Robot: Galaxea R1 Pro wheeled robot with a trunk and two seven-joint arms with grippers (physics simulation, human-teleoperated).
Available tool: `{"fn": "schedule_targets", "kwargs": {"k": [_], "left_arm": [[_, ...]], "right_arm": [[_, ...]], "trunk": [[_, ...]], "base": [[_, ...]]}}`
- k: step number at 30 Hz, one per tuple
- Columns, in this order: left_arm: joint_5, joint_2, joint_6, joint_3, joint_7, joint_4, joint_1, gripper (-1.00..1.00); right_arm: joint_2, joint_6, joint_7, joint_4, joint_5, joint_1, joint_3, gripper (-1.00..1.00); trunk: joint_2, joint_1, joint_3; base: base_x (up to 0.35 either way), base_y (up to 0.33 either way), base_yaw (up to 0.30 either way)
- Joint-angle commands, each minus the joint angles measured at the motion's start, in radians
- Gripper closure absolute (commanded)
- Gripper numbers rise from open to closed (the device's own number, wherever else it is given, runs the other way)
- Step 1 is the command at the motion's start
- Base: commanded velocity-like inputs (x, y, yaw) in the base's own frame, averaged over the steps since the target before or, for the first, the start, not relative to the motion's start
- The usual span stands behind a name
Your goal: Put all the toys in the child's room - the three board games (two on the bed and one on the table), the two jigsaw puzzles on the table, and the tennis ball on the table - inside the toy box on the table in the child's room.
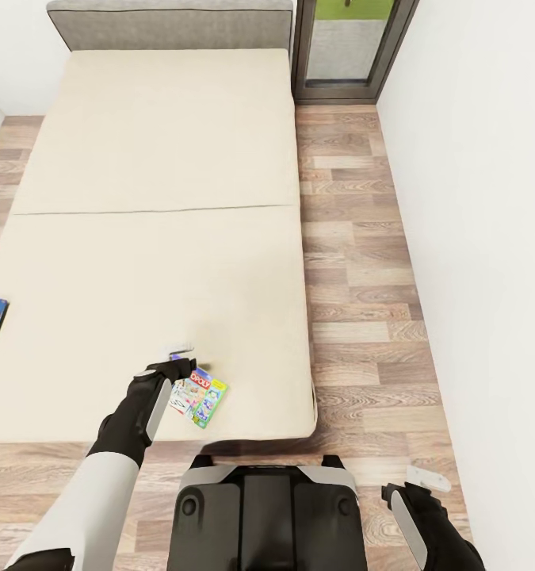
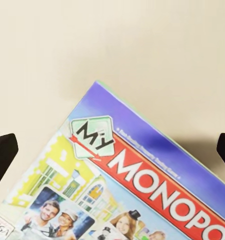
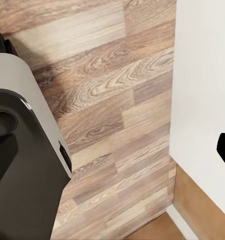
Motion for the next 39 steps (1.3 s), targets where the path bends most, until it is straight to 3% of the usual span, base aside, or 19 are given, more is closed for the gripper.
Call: {"fn": "schedule_targets", "kwargs": {"k": [1,12,39], "left_arm": [[0.0,-0.001,0.003,0.002,0.001,-0.002,0.0,-1.0],[0.0,0.001,-0.008,0.001,0.002,-0.002,0.0,-1.0],[0.0,0.0,-0.025,0.001,0.002,-0.002,0.0,-1.0]], "right_arm": [[0.0,0.003,-0.007,-0.002,-0.01,0.0,0.002,-1.0],[0.0,0.003,-0.007,-0.002,-0.01,0.0,0.002,-1.0],[0.0,0.003,-0.007,-0.002,-0.011,0.0,0.002,-1.0]], "trunk": [[-0.002,0.001,-0.001],[-0.002,0.001,-0.007],[-0.002,0.001,-0.045]], "base": [[0.0,0.0,0.0],[0.0,0.0,0.0],[0.0,0.0,0.0]]}}
